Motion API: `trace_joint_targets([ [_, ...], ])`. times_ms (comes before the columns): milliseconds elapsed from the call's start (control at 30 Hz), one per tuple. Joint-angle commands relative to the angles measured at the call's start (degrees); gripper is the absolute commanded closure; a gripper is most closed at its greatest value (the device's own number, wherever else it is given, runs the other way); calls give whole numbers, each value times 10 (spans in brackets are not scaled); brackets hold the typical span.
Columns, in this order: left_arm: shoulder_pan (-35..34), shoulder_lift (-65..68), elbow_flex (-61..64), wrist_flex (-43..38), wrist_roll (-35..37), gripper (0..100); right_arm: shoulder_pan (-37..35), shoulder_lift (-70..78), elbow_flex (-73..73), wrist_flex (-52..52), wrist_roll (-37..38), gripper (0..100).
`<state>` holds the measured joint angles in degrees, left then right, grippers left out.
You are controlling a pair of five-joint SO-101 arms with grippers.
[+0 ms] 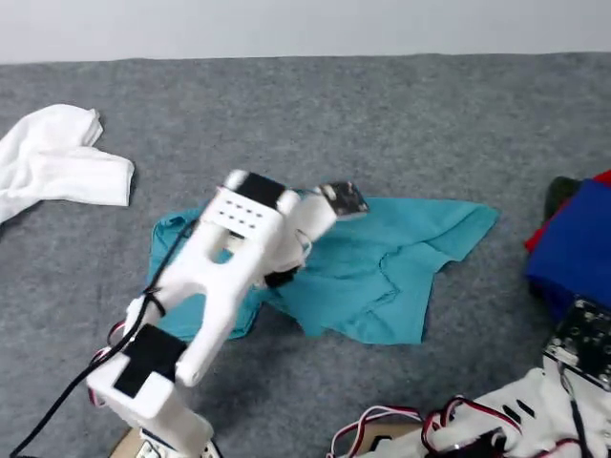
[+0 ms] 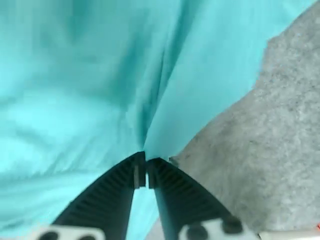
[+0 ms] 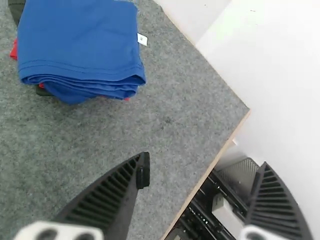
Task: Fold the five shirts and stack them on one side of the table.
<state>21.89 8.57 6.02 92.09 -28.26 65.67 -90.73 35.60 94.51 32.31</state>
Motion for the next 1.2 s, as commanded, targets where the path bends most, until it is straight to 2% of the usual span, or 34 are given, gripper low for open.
trace_joint_targets([
  [0,-39,-51,-57,27,4,997,3,2,-24,-10,18,678],
  [233,-153,-33,-112,42,-33,997,3,-1,-24,-10,34,678],
  [467,-232,64,-115,-32,-36,996,3,-2,-25,-5,34,678],
  [567,-238,99,-118,-55,-35,982,4,-2,-25,-5,34,678],
  [767,-238,105,-182,-19,-18,833,5,-2,-25,-5,34,678],
  [900,-235,105,-260,53,-66,830,6,-2,-25,-4,33,678],
  [1000,-238,105,-306,85,-70,830,6,-2,-26,-4,32,678],
  [1167,-261,64,-248,84,-74,830,6,-2,-25,-4,31,678],
])
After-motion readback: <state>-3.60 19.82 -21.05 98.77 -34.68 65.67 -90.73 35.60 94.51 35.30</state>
